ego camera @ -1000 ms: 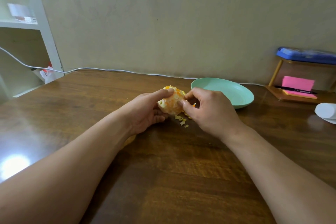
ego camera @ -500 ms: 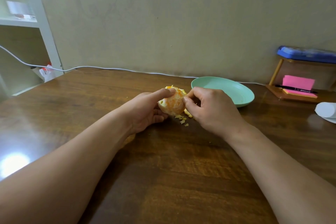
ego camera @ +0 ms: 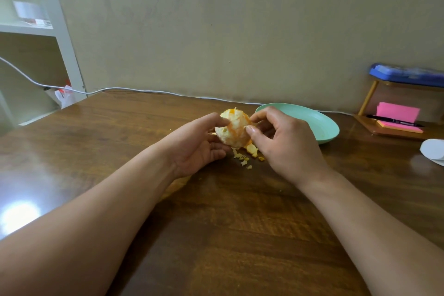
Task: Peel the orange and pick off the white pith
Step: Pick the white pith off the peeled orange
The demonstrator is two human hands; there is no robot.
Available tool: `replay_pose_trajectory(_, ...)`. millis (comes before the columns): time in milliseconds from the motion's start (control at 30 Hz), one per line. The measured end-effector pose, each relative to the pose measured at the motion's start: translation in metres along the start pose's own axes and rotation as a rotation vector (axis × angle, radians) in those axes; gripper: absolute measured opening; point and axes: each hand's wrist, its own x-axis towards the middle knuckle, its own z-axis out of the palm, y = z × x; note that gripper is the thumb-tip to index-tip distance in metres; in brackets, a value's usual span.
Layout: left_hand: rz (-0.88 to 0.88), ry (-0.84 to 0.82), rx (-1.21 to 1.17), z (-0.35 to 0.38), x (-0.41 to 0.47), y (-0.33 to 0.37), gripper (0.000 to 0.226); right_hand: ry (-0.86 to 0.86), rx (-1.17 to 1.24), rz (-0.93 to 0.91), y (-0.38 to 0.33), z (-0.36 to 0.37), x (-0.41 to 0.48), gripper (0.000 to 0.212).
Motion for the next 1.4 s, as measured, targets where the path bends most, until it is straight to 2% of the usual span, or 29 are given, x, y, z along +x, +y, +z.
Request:
replay_pose_trajectory(133, 0.006, -0.002, 0.066, -0.001, 0.002, -0.002, 0.034, 0.01, -0.102, -0.129, 0.0, -0.004, 0.002, 0.024)
replay_pose_trajectory(267, 0.034, -0.019, 0.063, -0.005, 0.003, -0.002, 0.059, 0.005, -0.201, -0.217, 0.003, -0.002, 0.009, 0.023)
replay_pose_trajectory(400, 0.083, -0.055, 0.077, -0.001, 0.0, -0.001, 0.059, -0.01, -0.287, -0.249, 0.003, -0.001, 0.01, 0.02)
replay_pose_trajectory(500, 0.113, -0.025, 0.096, 0.002, 0.0, -0.003, 0.066, -0.009, -0.327, -0.246, 0.002, 0.001, 0.01, 0.021)
replay_pose_trajectory(700, 0.071, 0.006, 0.121, 0.007, -0.002, -0.003, 0.04, 0.012, -0.339, -0.212, -0.002, 0.003, 0.009, 0.017)
replay_pose_trajectory(900, 0.038, -0.011, 0.046, 0.009, -0.004, -0.002, 0.036, -0.036, -0.098, -0.078, 0.006, -0.002, 0.004, 0.016)
replay_pose_trajectory(1033, 0.053, 0.007, 0.057, 0.007, -0.003, -0.001, 0.037, -0.067, -0.151, -0.12, 0.003, -0.005, 0.003, 0.017)
replay_pose_trajectory(1200, 0.082, 0.044, 0.19, 0.007, 0.0, -0.002, 0.047, -0.092, -0.211, -0.157, 0.003, -0.006, 0.005, 0.017)
replay_pose_trajectory(1400, 0.102, 0.071, 0.254, 0.012, -0.002, -0.004, 0.043, -0.053, -0.308, -0.171, 0.002, -0.001, 0.008, 0.015)
